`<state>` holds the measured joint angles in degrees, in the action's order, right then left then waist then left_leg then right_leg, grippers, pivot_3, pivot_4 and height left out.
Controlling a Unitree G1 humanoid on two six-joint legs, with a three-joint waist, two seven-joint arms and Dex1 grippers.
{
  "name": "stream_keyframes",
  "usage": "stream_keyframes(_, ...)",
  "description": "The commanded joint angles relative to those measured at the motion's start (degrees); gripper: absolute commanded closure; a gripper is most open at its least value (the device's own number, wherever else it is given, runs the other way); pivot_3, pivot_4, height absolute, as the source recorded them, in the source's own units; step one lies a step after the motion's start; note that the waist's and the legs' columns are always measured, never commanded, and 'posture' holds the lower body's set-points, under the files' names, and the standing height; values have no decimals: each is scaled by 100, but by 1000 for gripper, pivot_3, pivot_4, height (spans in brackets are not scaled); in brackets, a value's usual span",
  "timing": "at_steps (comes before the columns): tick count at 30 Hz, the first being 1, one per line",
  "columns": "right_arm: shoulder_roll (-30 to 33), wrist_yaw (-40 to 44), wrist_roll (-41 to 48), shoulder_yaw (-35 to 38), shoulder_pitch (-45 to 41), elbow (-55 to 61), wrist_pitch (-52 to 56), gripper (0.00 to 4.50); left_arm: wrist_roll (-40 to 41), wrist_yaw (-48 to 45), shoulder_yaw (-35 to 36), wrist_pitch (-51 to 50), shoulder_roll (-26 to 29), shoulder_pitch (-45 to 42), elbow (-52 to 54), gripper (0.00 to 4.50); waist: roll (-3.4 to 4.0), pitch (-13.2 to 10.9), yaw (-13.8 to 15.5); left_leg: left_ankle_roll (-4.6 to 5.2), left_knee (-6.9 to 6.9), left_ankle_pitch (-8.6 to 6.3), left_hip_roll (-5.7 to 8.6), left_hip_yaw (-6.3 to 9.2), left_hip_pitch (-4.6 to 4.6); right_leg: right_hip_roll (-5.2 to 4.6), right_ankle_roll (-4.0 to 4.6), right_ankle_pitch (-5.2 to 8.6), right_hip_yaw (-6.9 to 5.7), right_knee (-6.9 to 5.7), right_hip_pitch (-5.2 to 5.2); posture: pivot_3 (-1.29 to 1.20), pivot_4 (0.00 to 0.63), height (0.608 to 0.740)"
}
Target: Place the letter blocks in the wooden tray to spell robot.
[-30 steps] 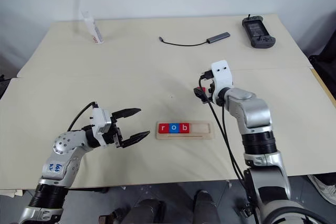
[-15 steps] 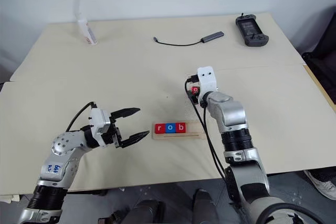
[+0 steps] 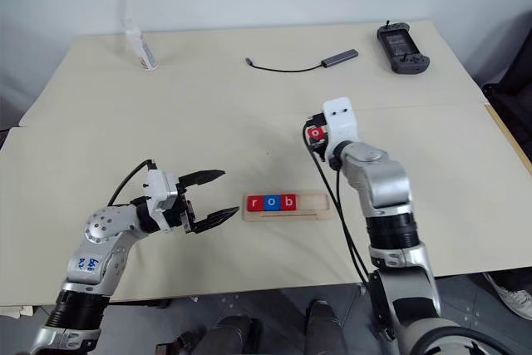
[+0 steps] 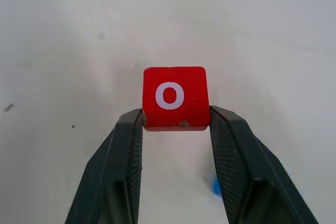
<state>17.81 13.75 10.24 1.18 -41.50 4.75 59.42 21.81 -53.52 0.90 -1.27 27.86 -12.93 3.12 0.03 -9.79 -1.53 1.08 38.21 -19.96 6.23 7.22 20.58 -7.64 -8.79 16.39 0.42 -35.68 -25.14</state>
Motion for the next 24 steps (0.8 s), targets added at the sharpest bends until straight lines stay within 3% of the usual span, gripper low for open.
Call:
stream_keyframes(1,406,115,253,416,515,1381,871,3049,33,-151,-38,33,7,-106,-118,0,0,0,21,0,-1,0,1,1,4,-1,0,0,0,1,-2,0,150,740)
stream_keyframes(6,721,-27,266,894,1473,2711,1669,3049,40,-342,-113,53,-17,-243,-329,0,0,0,18,0,5,0,1,0,23,-2,0,0,1,-2,-21,0,150,740)
stream_keyframes(11,611,-25,341,1492,2369,3832,2696,3049,66,-497,-185,9,-31,-347,-409,0,0,0,8,-1,15,1,1,-3,42,-2,0,0,3,-11,-38,0,150,740)
stream_keyframes(17,1,-108,389,1585,2971,4706,3308,3049,73,-702,-161,40,16,-400,-587,0,0,0,19,-2,33,0,1,-2,45,0,0,0,3,-21,-37,0,150,740)
stream_keyframes(22,-194,6,523,1685,2854,4699,3308,1324,70,-658,-177,18,-47,-344,-516,0,0,0,32,-1,54,0,5,-2,48,-2,-2,-1,5,-24,-35,0,150,740)
stream_keyframes(24,202,258,706,1659,2845,4620,3308,670,69,-643,-170,22,-53,-302,-484,0,0,0,41,-1,54,0,5,-1,48,-2,-1,-1,5,-26,-35,0,150,740)
